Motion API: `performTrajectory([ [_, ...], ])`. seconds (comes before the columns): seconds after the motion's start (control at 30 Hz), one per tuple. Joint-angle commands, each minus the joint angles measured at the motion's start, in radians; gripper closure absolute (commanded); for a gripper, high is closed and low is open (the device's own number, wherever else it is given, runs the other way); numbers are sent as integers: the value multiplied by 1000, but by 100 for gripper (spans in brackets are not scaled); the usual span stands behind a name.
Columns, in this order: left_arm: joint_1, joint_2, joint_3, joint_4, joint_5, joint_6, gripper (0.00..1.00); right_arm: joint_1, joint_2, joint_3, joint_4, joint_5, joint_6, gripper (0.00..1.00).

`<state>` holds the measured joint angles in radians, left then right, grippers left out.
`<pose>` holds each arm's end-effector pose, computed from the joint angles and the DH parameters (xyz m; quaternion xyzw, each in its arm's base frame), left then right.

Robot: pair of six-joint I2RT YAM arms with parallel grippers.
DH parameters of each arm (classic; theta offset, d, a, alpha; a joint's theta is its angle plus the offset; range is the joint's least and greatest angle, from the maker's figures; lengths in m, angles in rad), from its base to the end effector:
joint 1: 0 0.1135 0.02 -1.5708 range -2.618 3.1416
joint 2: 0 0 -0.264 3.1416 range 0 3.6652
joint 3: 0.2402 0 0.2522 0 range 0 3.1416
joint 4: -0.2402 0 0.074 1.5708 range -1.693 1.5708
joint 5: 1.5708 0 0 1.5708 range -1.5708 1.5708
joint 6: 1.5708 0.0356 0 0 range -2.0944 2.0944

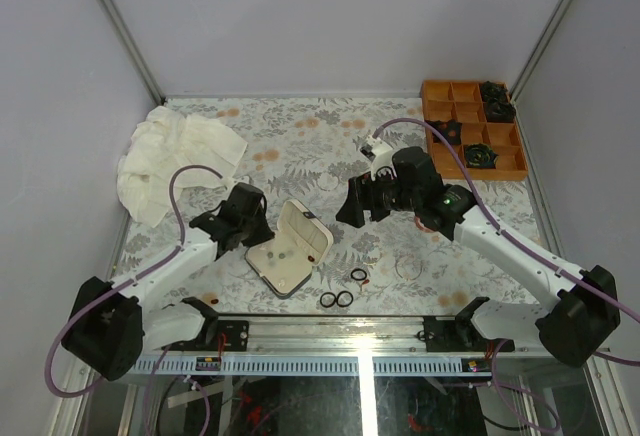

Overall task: Organize the mixed jewelry
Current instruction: Place the jewelry in the jewelry box.

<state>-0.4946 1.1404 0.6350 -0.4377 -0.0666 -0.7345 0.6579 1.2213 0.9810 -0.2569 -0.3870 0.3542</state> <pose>0.1926 -0.1012 0.1987 -0.1240 0.9426 -0.1520 0.2704 0.2100 0.1793 0.3105 -0.2248 0.8187 0.3878 0.3588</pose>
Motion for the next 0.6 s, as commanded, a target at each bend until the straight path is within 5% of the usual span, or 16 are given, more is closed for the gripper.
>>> performTrajectory([
  [0.0, 7, 19, 30, 24, 8, 26, 100, -9, -32, -1, 36, -30, -13, 20],
  [0.57, 7, 74, 39, 60, 50, 35, 100, -10, -23, -5, 50, -46, -8, 20],
])
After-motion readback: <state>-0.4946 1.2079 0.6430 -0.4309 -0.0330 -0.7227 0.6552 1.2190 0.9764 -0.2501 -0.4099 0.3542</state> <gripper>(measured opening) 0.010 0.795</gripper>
